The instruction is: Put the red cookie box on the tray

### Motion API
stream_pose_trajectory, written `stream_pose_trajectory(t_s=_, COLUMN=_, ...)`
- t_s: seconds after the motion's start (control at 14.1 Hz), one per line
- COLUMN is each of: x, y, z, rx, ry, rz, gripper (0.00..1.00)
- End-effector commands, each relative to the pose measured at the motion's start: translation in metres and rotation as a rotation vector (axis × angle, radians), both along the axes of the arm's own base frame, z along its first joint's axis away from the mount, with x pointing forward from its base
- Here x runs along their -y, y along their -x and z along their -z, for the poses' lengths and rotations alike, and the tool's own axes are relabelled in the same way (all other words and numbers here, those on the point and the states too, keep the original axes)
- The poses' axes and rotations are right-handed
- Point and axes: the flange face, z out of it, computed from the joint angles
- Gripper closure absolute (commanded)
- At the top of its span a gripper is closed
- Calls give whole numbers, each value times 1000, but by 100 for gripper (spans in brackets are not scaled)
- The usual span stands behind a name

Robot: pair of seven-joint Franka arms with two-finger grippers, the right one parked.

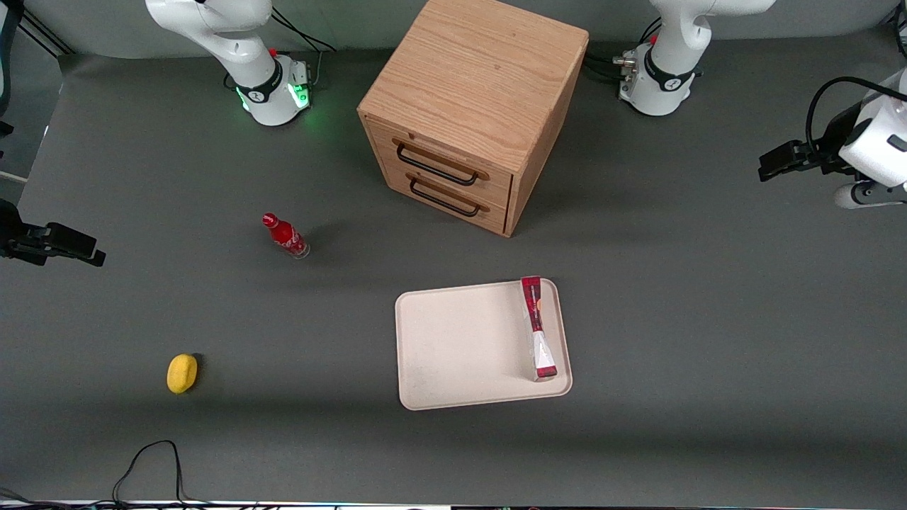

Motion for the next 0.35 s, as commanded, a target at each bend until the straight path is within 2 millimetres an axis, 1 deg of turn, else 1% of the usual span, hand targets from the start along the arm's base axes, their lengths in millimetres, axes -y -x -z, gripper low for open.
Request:
stream_pose_trajectory(t_s=0.0, x=4, y=-7, z=-7, rx=-4, ry=-17, rz=-11, gripper=0)
stream_pose_trajectory(t_s=0.28, x=2, y=-11, z=-7, rx=-4, ry=-38, rz=-20, gripper=0)
